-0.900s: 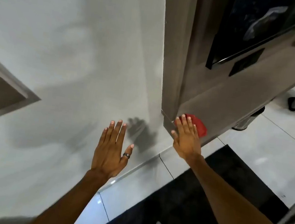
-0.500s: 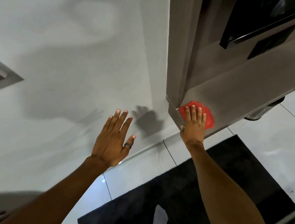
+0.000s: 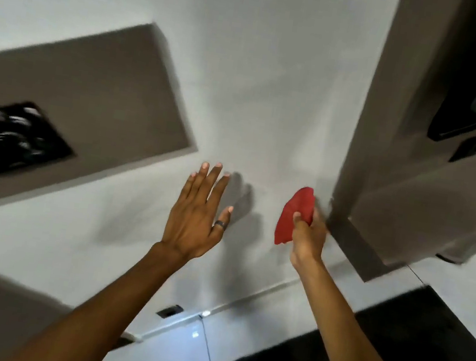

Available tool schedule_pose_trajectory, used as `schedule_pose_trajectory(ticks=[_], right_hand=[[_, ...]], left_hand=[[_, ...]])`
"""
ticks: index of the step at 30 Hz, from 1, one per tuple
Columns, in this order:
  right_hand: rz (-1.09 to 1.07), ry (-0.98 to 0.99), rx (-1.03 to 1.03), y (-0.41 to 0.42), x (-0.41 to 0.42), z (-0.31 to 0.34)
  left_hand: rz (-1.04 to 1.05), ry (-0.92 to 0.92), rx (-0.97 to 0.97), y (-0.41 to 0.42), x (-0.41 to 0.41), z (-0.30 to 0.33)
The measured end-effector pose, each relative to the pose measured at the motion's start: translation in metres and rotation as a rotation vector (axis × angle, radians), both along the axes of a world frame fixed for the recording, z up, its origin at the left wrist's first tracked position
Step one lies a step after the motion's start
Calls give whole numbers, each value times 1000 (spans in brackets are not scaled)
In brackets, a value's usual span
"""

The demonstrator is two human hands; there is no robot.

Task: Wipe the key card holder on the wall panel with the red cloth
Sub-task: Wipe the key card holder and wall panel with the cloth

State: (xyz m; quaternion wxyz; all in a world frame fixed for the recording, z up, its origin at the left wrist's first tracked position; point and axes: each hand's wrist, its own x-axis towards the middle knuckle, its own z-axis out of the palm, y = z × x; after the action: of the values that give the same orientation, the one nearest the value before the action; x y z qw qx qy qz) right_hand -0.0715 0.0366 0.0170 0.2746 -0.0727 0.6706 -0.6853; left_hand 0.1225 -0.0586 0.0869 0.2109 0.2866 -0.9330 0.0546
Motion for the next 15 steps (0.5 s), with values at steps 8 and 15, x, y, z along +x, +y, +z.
schedule_pose_trajectory(ticks=[8,15], right_hand=[[-29,630,-509,-89,205,160],[155,1337,-512,-148,329,173]], left_hand=[[91,450,-315,-48,136,113],[294,613,-456,-91,285,154]])
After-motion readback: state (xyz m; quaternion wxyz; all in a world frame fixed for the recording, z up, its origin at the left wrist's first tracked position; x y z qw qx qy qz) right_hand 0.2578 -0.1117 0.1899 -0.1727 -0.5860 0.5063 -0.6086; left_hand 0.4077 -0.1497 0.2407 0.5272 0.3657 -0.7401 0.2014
